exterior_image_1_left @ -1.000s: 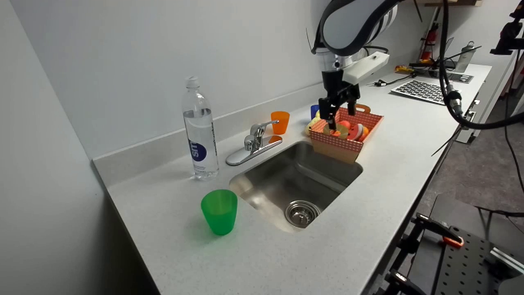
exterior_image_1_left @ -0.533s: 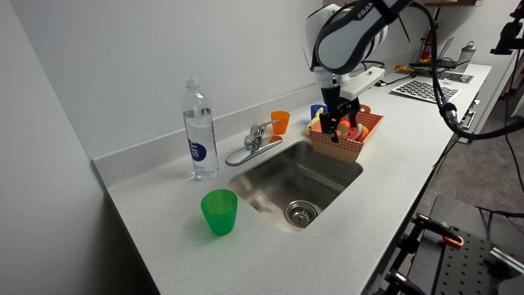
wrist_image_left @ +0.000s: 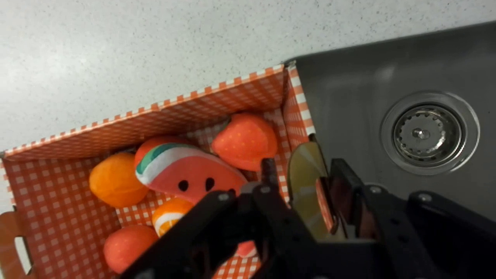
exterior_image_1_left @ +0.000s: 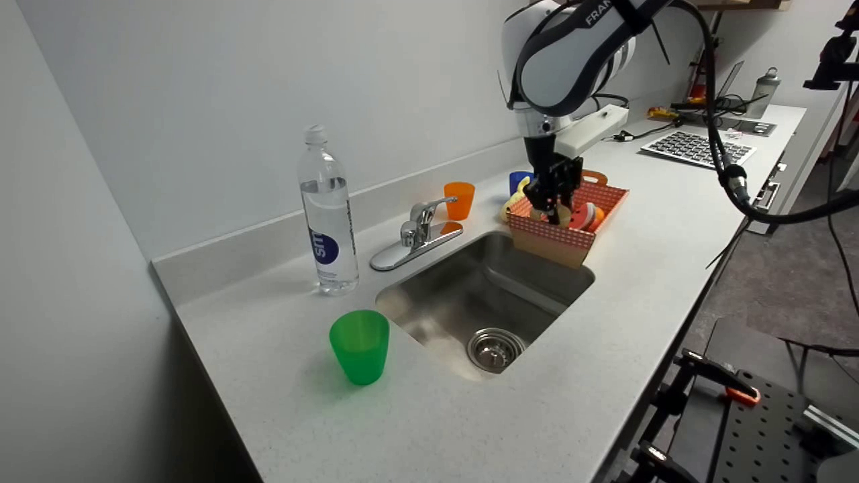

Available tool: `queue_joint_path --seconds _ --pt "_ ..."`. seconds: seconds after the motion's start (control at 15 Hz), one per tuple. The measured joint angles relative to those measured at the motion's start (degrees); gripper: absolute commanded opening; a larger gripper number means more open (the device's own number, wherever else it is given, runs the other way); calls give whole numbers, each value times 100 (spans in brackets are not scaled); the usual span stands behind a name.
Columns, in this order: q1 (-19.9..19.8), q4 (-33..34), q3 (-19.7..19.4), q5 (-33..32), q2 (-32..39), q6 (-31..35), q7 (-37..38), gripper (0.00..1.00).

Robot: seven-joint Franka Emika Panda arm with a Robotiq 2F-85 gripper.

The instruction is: Move the basket to the right then place the banana in the basket

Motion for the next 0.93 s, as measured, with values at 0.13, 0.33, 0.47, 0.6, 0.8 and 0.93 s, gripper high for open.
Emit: queue_joint_path --seconds 0.13,0.33,0.47,0.6,0.8,0.93 --pt "-1 12 -30 0 -43 78 0 1" --pt "-12 15 -124 4 -112 102 0 0" --pt "-56 15 -240 4 -117 103 0 1" --pt "-137 15 -361 4 -116 104 0 1" --pt "-296 15 -560 4 -117 104 0 1" --pt "-414 20 -696 4 -117 105 0 1"
